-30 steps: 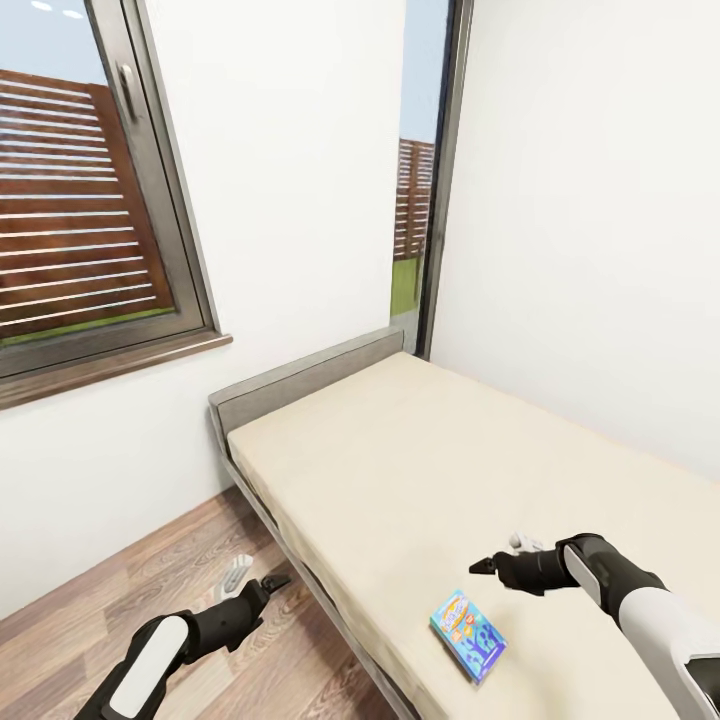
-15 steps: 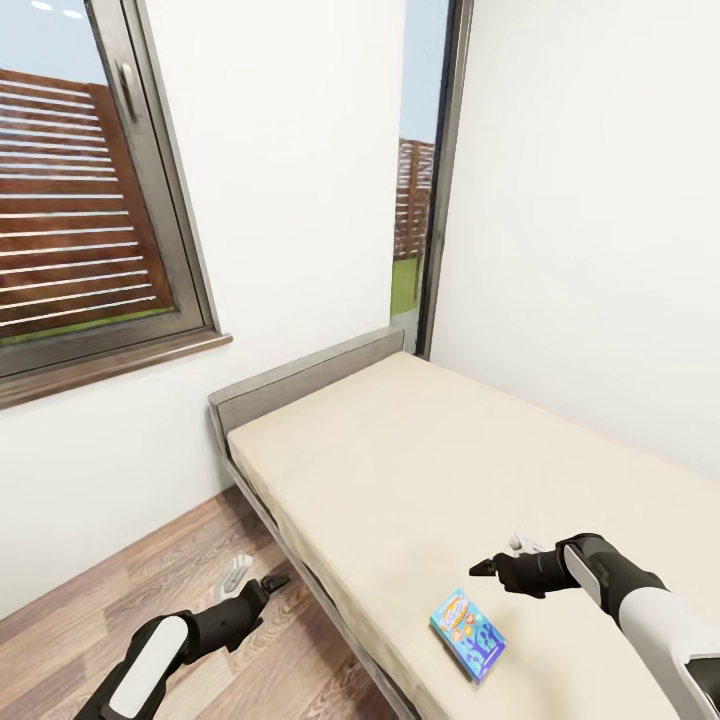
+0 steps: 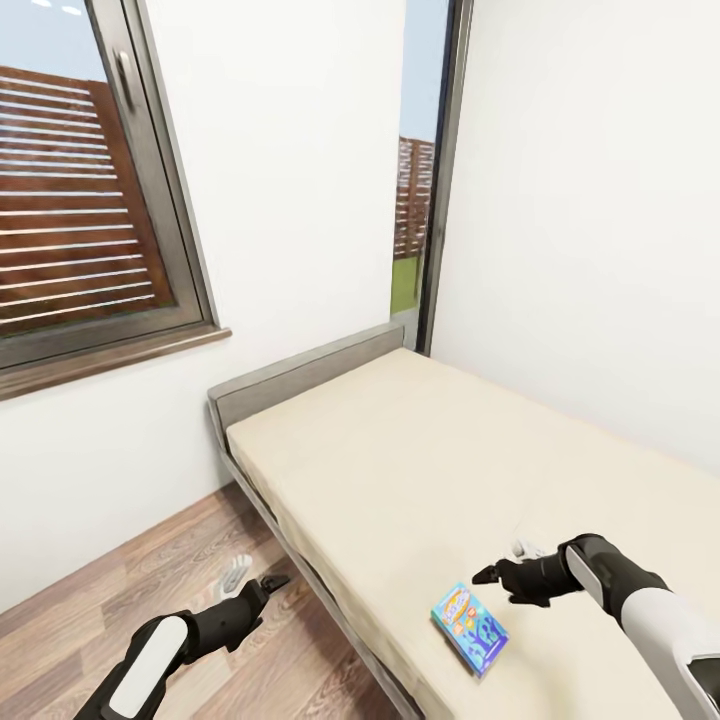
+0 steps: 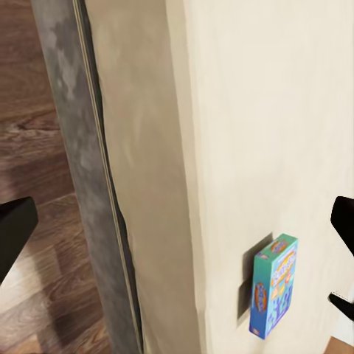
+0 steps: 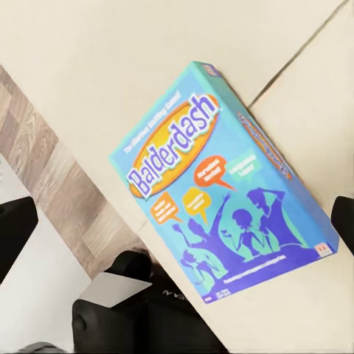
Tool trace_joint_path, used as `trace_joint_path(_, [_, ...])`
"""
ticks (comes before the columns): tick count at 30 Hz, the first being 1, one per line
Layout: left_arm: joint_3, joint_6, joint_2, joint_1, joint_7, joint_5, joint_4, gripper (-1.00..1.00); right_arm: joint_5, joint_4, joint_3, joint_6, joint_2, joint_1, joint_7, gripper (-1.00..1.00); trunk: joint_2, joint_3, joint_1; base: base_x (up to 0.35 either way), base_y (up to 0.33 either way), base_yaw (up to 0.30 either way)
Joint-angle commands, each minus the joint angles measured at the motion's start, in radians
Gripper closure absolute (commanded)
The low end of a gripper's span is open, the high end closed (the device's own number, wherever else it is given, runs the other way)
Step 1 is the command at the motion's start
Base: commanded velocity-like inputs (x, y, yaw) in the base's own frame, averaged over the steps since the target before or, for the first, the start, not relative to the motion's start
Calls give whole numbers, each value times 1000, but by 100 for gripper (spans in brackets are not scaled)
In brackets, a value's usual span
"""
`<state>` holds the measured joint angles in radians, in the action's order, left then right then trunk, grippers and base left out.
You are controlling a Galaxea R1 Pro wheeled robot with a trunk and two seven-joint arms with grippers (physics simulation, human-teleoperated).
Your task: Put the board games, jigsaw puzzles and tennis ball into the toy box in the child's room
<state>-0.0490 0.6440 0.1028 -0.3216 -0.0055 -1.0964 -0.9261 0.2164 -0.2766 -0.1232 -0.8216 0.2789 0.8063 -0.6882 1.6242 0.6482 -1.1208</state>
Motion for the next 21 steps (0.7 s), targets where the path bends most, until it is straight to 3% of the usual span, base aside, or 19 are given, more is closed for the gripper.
trace_joint_path(1, [-2, 2, 1, -1, -1, -2, 0, -100, 10, -1, -9, -18, 2, 1, 0, -100, 8, 4, -4, 0, 0, 0])
trace_joint_path(18, [-2, 2, 2, -1, 0, -1, 0, -100, 6, -3, -11, -65, 5, 1, -41, -100, 127, 57, -69, 0, 0, 0])
trace_joint_path(21, [-2, 2, 2, -1, 0, -1, 0, -100, 5, -3, -11, -66, 4, 1, -43, -100, 127, 57, -69, 0, 0, 0])
